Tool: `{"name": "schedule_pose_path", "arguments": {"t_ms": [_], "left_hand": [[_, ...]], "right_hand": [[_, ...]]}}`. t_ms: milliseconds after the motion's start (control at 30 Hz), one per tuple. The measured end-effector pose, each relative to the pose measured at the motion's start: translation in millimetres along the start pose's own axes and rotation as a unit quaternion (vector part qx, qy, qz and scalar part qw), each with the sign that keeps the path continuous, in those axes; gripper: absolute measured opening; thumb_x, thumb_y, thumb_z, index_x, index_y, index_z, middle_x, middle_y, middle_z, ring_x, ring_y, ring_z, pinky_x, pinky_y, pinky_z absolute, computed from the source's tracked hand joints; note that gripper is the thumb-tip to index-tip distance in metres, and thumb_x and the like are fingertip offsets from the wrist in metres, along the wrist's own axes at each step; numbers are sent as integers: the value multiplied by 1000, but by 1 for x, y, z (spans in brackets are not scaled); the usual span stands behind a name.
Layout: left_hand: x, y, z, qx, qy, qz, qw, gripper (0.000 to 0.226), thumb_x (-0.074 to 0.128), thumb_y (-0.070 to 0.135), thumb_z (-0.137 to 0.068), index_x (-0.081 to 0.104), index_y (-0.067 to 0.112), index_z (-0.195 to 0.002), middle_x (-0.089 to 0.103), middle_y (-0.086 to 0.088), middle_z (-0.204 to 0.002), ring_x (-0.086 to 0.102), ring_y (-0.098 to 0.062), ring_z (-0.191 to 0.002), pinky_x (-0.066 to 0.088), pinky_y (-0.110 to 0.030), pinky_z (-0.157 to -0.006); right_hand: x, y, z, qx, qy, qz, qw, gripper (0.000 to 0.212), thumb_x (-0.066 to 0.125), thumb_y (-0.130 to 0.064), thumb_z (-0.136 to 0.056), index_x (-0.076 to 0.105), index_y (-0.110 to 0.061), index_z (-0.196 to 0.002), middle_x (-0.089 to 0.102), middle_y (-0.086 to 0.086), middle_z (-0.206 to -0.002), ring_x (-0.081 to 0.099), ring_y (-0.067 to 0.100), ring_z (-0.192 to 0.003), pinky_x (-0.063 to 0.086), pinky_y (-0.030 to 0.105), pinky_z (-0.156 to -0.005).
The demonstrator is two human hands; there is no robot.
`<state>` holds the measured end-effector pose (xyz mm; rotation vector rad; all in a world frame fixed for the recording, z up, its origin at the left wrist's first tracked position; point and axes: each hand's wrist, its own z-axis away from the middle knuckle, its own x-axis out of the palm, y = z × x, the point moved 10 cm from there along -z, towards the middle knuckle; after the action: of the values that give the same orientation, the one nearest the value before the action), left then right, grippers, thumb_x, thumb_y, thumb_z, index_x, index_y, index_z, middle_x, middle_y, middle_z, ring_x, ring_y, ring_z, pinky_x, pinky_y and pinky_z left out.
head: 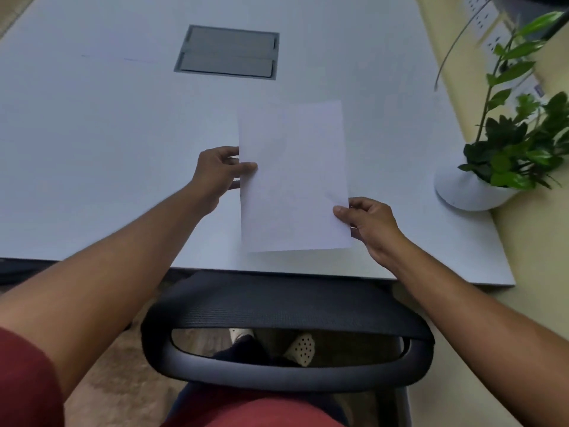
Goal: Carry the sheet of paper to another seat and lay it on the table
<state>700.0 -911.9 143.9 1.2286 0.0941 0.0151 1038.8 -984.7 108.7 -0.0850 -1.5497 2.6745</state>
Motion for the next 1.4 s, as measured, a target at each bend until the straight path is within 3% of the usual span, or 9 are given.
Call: {"name": "schedule_pose_path", "arguments": {"t_ms": [267,433,600,800,967,1133,1200,1300,1400], "left_hand": [[10,-47,-55,-31,-52,-110,992,47,74,-8,-92,72,10,-136,78,-22,-122,75,-22,-102,62,-42,-100],[10,-92,-79,-50,-48,-150,986,47,77,-10,-89,72,10,-131,79,-23,-116,73,-23,-92,62,-42,-93],[12,-132,-98,-59,-43,-180,981,54,81,-9,-85,72,9,-135,80,-23,-109,74,-28,-92,63,-51,-100],[14,-144,-106,-35,-12,-241,970,63,87,4,-80,70,16,-139,81,-10,-104,78,-23,-85,64,-34,-84],[12,-153,-107,-40,7,-247,968,66,86,2,-80,66,11,-143,78,-11,-109,76,-22,-84,66,-38,-79],[11,-155,-109,-16,5,-261,965,69,94,17,-79,67,12,-142,72,-3,-118,71,-16,-90,59,-16,-76],[7,-151,-105,17,7,-315,949,64,93,31,-83,69,16,-140,68,1,-127,67,-14,-101,53,-16,-84],[15,-140,-90,119,-54,-443,887,58,82,56,-89,73,23,-135,65,-2,-139,55,-25,-129,48,-38,-103],[31,-146,-65,205,-167,-551,792,86,59,87,-81,69,27,-142,60,-2,-151,47,-35,-145,42,-56,-114]], "right_hand": [[-1,48,-53,43,9,109,993,21,86,-9,-89,78,-4,-108,81,15,-117,78,27,-104,65,39,-89],[5,86,-89,70,12,165,984,27,87,-9,-89,75,-2,-112,80,16,-117,79,34,-106,66,46,-96],[3,106,-116,67,18,274,959,23,91,-13,-85,77,-4,-100,81,17,-96,81,26,-86,67,37,-83],[0,105,-126,48,16,414,909,21,91,-20,-80,75,-10,-89,71,-4,-70,66,3,-56,50,23,-60],[-3,111,-126,43,6,430,902,20,88,-19,-81,74,-10,-91,68,-6,-71,65,11,-63,47,23,-58],[-1,107,-128,28,-10,437,899,19,87,-19,-83,74,-11,-93,69,-4,-76,67,16,-72,51,25,-64],[2,109,-128,25,-26,443,896,17,86,-19,-84,73,-12,-91,72,-1,-78,68,17,-72,51,27,-66],[4,100,-125,-49,-40,454,889,21,86,-24,-87,69,-13,-93,74,7,-91,65,17,-76,55,32,-74],[20,90,-114,-179,-95,543,815,48,87,-41,-86,68,-20,-125,67,2,-132,61,23,-114,51,40,-97]]}}
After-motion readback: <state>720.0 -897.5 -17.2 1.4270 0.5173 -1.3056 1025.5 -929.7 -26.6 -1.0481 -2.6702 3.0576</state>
